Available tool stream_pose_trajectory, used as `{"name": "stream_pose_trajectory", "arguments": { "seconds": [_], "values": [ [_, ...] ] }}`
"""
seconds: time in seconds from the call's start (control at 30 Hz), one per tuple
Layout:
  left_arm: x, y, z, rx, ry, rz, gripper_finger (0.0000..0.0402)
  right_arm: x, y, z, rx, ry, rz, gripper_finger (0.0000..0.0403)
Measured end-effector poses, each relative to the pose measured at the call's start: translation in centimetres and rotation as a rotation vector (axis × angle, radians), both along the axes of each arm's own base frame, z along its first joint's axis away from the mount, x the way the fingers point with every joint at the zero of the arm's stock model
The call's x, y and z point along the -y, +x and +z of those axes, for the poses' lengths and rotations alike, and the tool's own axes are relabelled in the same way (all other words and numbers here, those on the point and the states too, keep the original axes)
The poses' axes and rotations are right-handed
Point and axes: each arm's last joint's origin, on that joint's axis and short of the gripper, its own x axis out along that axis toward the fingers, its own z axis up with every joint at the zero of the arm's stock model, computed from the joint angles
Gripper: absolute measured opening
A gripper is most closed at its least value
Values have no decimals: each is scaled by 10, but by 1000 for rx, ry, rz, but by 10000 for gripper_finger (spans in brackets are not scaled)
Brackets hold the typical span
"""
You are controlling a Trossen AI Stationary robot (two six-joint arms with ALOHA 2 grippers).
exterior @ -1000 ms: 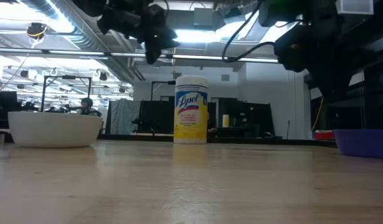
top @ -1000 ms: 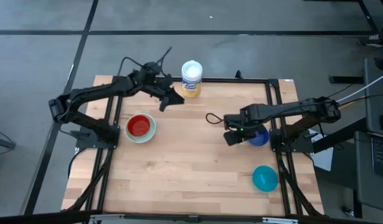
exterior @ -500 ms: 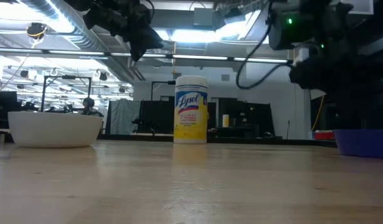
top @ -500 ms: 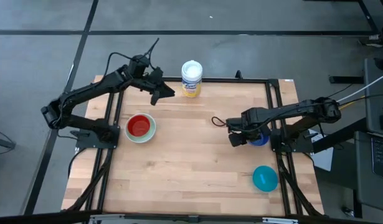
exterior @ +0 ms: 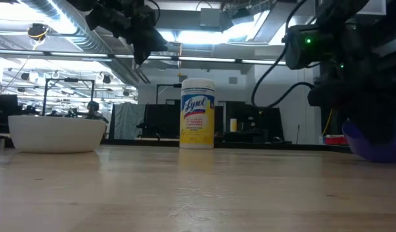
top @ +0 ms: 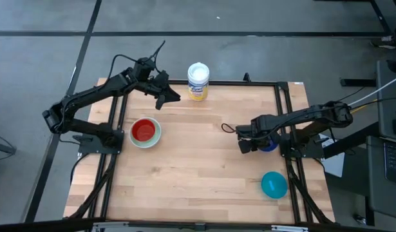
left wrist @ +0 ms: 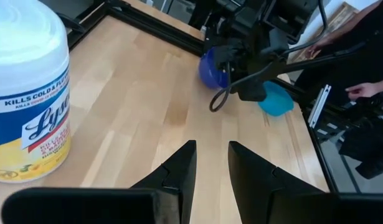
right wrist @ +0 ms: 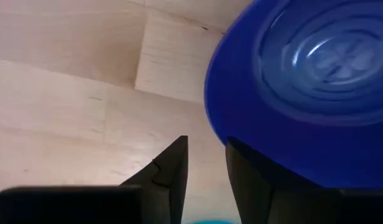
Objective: Nest bowls inside each other
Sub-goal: Stack the blue bowl on top of the red bowl on the table
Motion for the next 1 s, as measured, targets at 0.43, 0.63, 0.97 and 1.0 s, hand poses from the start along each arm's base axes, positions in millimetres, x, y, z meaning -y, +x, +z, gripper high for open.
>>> {"name": "stream_pose_trajectory", "arguments": {
  "seconds": [0.43, 0.63, 0.97, 1.0],
  "values": [
    [0, 0, 0, -6, -10, 7, 89, 24, -13, 31, 76, -56, -27, 115],
    [0, 0, -1, -6, -9, 7, 89, 33, -27, 44, 100, -79, -52, 131],
    [0, 0, -1, -5, -8, 5, 89, 37, -16, 38, 157, -93, -50, 121],
    [0, 0, -1, -5, -8, 4, 89, 37, -16, 34, 159, -93, -48, 120]
  ]
}}
